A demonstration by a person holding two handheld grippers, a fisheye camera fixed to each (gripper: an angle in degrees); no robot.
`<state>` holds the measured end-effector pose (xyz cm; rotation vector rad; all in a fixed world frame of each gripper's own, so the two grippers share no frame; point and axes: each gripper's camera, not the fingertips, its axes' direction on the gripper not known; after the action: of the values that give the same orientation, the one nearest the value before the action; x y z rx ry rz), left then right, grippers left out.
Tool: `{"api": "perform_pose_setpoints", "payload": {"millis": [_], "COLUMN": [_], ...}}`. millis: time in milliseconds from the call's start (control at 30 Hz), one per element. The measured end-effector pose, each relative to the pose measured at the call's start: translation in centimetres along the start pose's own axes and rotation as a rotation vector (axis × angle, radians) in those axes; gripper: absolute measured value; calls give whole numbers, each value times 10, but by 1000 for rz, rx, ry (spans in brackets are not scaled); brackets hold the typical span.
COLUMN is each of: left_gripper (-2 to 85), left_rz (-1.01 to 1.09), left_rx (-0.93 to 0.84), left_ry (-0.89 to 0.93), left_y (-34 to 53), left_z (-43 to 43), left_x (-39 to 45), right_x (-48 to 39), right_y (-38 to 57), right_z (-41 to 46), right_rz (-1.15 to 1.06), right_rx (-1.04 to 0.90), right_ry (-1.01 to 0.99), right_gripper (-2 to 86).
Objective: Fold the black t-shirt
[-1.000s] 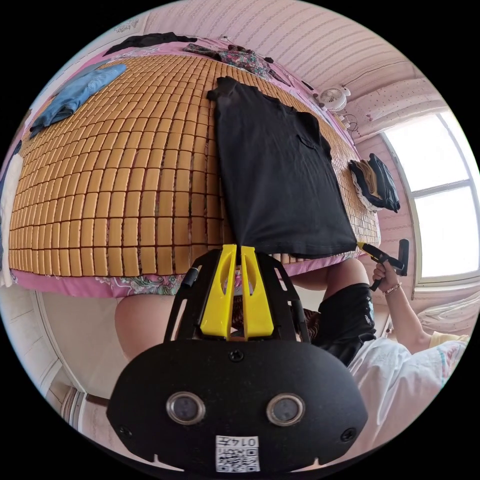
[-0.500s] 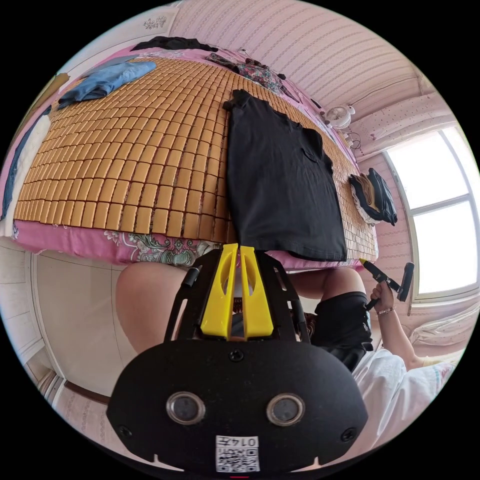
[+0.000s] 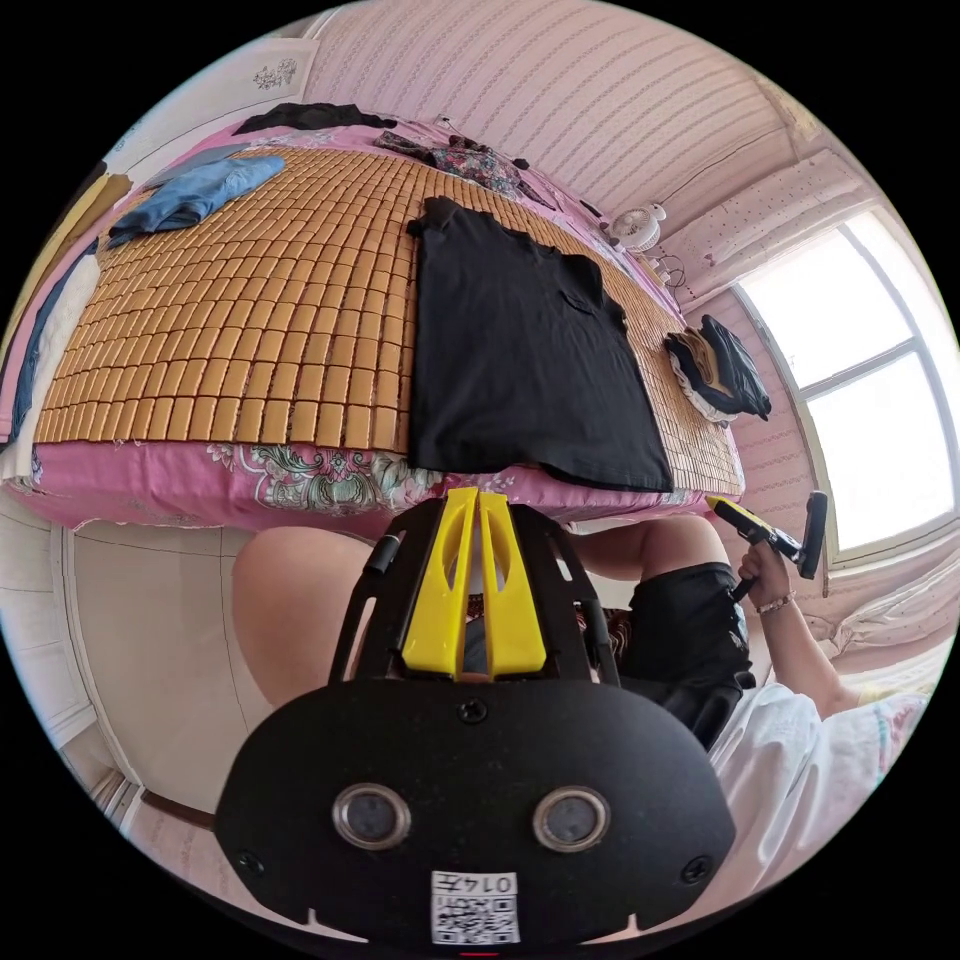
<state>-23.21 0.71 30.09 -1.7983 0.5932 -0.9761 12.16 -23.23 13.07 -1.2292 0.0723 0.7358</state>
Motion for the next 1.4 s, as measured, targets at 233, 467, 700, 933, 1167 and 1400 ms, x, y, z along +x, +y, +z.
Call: {"api": "perform_pose_setpoints", "payload": {"millis": [233, 467, 700, 933, 1167, 1400], "left_gripper": [28, 53, 41, 4, -3, -4], "left_rz": [125, 126, 141, 259, 189, 150], "left_rx": [117, -33, -208, -307, -304, -318], "left_ry": [-50, -174, -273, -207, -76, -42], "left_y": [8, -30, -71, -93, -114, -109], "left_z": [-13, 37, 95, 92, 72, 84], "left_x": [15, -1, -8, -9, -34, -59], "right_x": [0, 24, 40, 70, 114, 92], "right_y": [-19, -61, -94, -115, -127, -153], "right_z": [23, 50, 102, 98, 99, 112], "right_rz": [19, 43, 77, 109, 347, 108], "right_rx": [-21, -33, -258, -249, -283, -383], "right_ry": [92, 87, 34, -154, -402, -271], "right_gripper": [20, 42, 26, 17, 24, 55]}}
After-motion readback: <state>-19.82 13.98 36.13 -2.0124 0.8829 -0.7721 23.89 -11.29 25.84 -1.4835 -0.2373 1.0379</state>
